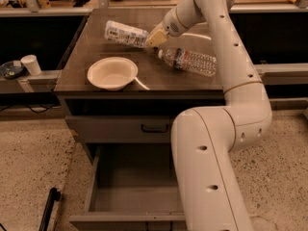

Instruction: Place blue plastic bottle into middle drawer

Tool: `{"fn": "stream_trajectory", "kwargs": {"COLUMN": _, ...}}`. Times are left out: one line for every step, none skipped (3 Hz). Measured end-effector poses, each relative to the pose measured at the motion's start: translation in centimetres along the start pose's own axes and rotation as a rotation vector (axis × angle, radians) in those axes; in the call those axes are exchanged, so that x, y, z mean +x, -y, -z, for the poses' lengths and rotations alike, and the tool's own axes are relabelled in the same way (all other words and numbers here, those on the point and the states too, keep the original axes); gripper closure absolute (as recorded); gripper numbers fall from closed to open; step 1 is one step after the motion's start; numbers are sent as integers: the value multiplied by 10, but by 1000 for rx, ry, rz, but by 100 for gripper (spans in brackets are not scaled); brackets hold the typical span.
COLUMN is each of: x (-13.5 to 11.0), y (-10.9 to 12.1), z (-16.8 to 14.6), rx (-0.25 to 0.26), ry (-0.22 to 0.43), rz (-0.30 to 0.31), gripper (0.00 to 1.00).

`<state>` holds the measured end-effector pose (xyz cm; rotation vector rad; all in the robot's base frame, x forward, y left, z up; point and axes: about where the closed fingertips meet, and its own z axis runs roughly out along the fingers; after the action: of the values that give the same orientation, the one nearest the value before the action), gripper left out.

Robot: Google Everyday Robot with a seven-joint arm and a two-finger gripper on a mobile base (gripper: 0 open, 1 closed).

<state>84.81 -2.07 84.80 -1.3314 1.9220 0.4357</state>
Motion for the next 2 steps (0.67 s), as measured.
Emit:
{"fn": "stream_trajectory", "kwargs": {"x": -2, "y": -1, "z": 6, "rx": 0, "ry": 1, "rz": 15, "gripper": 68}}
{"fn": "stream_trajectory", "kwargs": {"x": -2, "y": -1, "z": 6, "rx": 0, "ry": 1, "rz": 15, "gripper": 50}}
